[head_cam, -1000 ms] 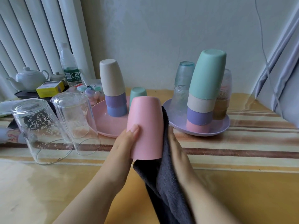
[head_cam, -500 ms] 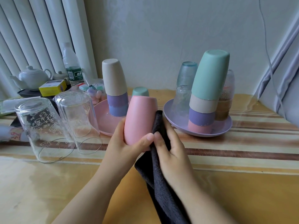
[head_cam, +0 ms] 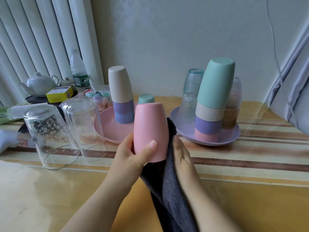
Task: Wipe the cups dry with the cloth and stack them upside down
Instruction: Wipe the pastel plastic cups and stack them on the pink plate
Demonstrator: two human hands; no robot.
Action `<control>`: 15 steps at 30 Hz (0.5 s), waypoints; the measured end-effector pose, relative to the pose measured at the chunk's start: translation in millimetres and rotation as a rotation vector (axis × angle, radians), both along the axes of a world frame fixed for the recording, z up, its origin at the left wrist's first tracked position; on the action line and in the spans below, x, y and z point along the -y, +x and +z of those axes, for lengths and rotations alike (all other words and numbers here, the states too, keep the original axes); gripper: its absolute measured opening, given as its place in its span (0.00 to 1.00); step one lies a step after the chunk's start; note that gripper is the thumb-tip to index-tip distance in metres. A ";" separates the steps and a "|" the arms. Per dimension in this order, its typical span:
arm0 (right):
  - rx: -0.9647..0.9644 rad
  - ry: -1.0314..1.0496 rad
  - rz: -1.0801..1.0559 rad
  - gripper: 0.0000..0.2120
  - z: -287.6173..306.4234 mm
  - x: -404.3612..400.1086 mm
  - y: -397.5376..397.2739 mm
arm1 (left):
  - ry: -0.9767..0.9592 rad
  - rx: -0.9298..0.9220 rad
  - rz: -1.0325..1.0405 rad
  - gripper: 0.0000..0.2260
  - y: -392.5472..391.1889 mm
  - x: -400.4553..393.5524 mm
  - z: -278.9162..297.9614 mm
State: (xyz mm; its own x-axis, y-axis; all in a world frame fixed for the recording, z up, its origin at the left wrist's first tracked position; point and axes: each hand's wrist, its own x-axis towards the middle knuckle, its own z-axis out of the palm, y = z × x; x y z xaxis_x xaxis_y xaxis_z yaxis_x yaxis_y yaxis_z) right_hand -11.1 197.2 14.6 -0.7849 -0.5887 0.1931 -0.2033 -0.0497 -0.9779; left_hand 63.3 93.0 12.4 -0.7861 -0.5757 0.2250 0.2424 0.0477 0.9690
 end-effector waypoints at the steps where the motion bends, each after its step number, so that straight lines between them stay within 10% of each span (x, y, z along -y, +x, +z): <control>1: -0.034 0.014 -0.037 0.13 -3.0 0.3 -2.6 | -0.026 0.023 0.060 0.24 -2.6 0.2 0.3; 6: -0.123 0.143 -0.137 0.15 -18.6 2.7 -6.0 | 0.025 0.161 0.247 0.20 -16.7 8.8 17.1; 15: -0.102 0.123 -0.117 0.14 -12.4 2.5 -3.7 | -0.459 0.253 0.504 0.30 -82.9 62.9 70.7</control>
